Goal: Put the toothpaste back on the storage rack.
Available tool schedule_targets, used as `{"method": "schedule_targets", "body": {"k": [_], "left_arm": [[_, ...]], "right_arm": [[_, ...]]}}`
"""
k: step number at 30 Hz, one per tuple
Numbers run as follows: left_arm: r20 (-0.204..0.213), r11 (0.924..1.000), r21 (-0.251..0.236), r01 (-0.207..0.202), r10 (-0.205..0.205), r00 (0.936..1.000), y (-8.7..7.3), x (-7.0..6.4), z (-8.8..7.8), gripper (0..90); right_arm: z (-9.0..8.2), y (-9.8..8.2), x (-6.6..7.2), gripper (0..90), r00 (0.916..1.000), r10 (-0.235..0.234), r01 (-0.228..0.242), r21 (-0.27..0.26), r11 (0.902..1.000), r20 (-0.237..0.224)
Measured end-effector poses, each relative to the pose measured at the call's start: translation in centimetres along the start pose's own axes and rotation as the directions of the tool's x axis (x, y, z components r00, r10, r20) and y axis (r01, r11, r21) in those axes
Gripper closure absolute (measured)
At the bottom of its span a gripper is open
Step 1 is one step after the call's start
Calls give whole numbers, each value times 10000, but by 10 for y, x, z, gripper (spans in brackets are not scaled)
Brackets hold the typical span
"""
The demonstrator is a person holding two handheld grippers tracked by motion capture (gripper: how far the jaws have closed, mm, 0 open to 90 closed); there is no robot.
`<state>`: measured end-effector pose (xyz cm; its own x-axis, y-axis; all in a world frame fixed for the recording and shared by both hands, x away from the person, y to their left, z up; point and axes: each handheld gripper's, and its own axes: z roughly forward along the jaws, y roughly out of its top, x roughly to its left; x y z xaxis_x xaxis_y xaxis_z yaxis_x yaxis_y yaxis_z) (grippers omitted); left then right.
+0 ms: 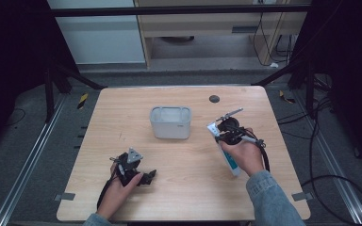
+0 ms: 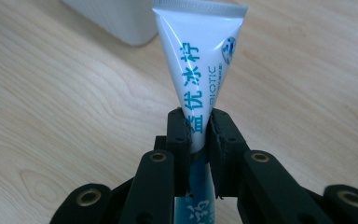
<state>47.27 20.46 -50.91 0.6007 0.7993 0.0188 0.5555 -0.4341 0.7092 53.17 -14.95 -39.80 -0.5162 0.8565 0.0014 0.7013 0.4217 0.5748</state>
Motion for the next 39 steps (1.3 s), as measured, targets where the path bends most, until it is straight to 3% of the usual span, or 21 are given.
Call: {"method": "schedule_targets", "body": {"k": [8, 20, 39], "left_arm": [[4, 10000, -12, -3, 3, 10000, 0, 0, 0, 0], [13, 10000, -24, -11, 11, 10000, 0, 0, 1, 0], [14, 10000, -21, -12, 12, 10000, 0, 0, 1, 0]], "right_arm": [[-11, 13, -2, 811, 9997, -213, 219, -878, 9959, 70], [-21, 14, -7, 822, 9998, -145, 160, -1147, 9933, 139], [-53, 19, -8, 824, 9997, -76, 125, -2257, 9741, 227]]}}
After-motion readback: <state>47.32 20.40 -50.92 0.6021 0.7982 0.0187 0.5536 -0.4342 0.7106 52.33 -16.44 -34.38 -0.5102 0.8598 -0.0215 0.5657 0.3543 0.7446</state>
